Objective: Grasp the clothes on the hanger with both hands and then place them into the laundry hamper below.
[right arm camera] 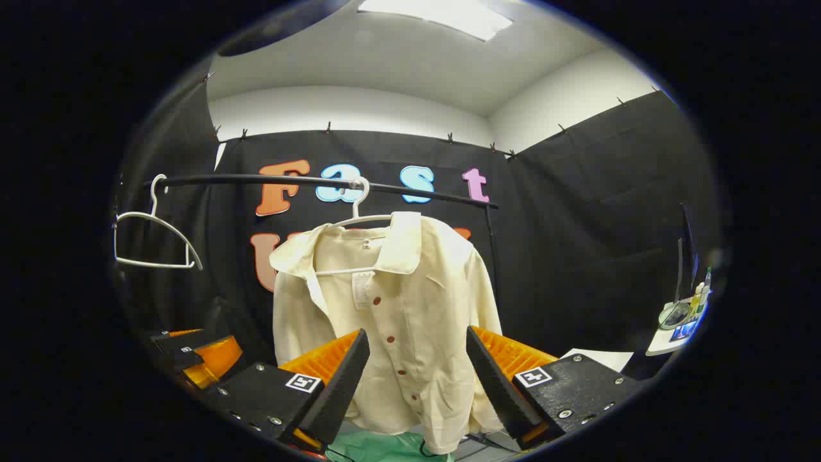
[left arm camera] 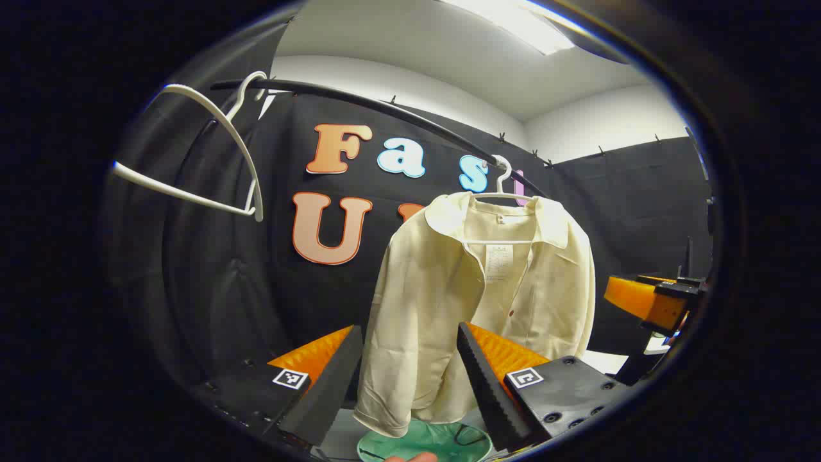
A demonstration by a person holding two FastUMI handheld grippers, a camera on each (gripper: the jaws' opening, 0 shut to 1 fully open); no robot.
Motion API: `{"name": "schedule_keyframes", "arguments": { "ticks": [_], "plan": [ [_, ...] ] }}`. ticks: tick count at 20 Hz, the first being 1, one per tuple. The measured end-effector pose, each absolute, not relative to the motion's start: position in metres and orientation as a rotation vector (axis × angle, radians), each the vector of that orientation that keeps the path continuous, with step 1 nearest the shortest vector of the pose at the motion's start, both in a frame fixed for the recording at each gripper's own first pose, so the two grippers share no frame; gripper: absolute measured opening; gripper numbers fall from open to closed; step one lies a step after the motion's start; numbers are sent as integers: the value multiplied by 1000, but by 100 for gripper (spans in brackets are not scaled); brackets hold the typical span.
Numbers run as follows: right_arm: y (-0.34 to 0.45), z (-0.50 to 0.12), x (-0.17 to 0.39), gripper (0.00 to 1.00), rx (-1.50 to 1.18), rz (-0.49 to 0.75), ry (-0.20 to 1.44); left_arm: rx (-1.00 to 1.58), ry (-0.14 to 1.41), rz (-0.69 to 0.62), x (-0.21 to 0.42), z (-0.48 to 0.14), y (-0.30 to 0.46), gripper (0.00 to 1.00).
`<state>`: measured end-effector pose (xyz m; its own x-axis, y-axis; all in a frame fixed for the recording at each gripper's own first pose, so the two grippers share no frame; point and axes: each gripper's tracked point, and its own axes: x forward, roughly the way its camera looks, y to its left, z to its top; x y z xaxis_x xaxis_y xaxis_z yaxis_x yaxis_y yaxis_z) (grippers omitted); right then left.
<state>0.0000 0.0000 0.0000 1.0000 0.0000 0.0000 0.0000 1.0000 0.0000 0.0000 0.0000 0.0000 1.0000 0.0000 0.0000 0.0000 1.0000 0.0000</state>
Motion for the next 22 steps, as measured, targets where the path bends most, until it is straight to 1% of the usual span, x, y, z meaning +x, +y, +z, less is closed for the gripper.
{"name": "schedule_keyframes", "arguments": {
  "ticks": [6,7,8,22],
  "plan": [
    [-7,-4,-1,94,-35,17,9,-24,34,-23,3,-9,-18,96],
    [-8,-7,-1,94,-29,18,18,-16,37,-21,2,-9,-18,100],
    [-10,-11,1,94,-21,20,28,-11,36,-16,3,-8,-17,96],
    [-18,-16,7,94,-25,-7,27,12,16,-13,13,-5,-17,96]
  ]
}}
